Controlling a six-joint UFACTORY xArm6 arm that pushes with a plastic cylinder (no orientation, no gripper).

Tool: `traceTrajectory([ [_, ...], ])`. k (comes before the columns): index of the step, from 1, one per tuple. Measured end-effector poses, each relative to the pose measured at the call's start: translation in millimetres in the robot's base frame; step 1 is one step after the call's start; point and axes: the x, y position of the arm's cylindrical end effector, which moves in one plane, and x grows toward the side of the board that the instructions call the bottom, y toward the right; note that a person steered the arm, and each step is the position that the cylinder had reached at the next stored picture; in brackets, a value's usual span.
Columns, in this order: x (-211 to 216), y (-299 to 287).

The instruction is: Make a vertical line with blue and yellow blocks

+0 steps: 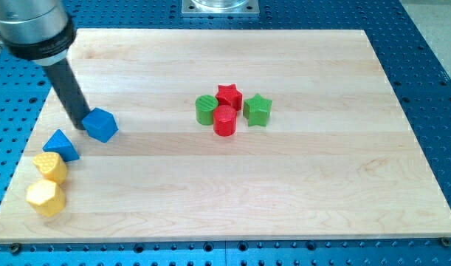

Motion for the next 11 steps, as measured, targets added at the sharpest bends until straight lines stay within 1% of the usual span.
traceTrajectory([
  [1, -34, 23],
  [2, -6, 97],
  [3, 10, 65],
  [4, 10, 43],
  [5, 10, 40],
  [6, 10, 16],
  [8, 10, 6],
  [9, -1, 20],
  [10, -21, -17],
  [11, -20, -89],
])
